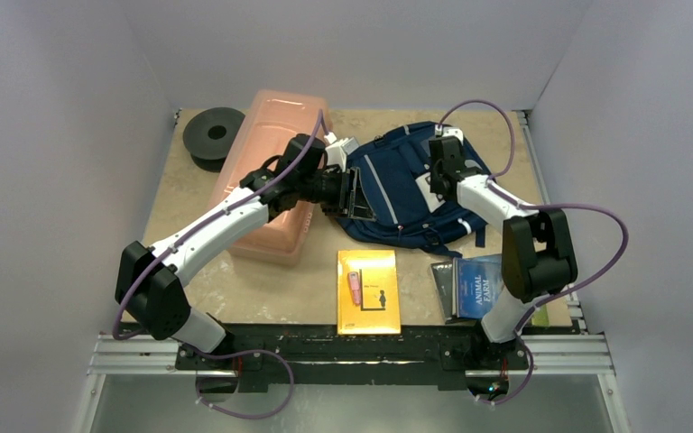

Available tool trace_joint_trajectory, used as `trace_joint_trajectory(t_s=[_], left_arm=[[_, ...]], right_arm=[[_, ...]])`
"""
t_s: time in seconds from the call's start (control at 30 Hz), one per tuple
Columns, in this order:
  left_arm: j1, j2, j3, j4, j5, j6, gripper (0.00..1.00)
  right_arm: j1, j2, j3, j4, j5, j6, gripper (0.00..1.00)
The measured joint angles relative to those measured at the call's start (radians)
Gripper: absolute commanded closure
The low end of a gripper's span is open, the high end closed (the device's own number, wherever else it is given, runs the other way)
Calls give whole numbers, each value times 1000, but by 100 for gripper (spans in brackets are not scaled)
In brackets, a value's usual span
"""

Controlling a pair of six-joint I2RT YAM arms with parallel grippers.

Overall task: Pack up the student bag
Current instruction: Adjust the student bag at the center of the board.

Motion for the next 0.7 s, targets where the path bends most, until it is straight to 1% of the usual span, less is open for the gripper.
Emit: trace_joint_trajectory(t_s=[0.17, 0.23, 0.27, 0.37, 0.43, 0.5, 0.57, 0.63, 0.7], left_arm=[[0, 0, 0, -1, 6, 0, 55], [0, 0, 0, -1, 7, 0, 55], [0, 0, 0, -1, 7, 0, 55], [0, 0, 0, 0, 8, 0, 55], [0, 0, 0, 0, 8, 0, 55], [0, 0, 0, 0, 7, 0, 55], [0, 0, 0, 0, 3, 1, 54], [0, 0, 0, 0, -4, 5, 53], [0, 0, 0, -2, -11, 10, 51]], right_arm=[[-4, 31, 35, -5, 116, 6, 29], [-5, 35, 43, -18, 156, 12, 26], [-5, 35, 46, -25, 169, 16, 27], [-5, 29, 48, -44, 186, 24, 36], [-5, 18, 48, -61, 177, 29, 37], [-8, -10, 39, -69, 104, 47, 33], [-10, -69, 3, -50, -2, 84, 30], [-14, -126, -29, -16, -97, 124, 33], [-24, -148, -35, 29, -183, 159, 40]])
